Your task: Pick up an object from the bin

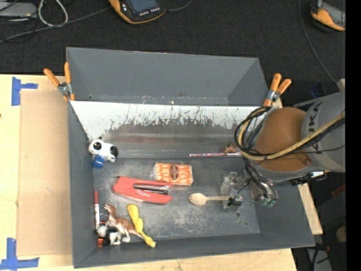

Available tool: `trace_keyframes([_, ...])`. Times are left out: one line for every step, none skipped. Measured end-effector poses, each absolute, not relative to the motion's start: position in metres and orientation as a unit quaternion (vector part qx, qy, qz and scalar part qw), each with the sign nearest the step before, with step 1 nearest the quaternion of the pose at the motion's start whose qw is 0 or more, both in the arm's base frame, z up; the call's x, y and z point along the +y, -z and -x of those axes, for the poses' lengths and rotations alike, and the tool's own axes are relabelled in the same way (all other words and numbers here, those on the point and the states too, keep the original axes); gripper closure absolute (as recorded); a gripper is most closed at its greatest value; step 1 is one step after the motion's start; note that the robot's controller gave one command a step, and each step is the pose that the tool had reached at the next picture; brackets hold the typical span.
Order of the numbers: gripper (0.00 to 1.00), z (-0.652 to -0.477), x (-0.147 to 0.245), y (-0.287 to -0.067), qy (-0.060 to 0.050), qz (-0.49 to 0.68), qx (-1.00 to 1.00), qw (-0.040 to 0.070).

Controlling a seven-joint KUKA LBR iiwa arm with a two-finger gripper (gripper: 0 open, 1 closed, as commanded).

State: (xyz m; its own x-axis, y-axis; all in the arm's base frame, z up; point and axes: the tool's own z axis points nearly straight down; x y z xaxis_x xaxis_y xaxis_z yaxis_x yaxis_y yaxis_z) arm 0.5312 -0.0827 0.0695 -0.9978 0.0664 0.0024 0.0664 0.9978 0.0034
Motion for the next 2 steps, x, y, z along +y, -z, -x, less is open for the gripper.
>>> trace_keyframes([1.0, -0.5312, -0.0827, -0.0695, 0.002, 0.033, -0.999, 0.001])
trace_keyframes([1.0, -0.531, -0.0824, -0.0746, 0.002, 0.032, -0.999, 0.001])
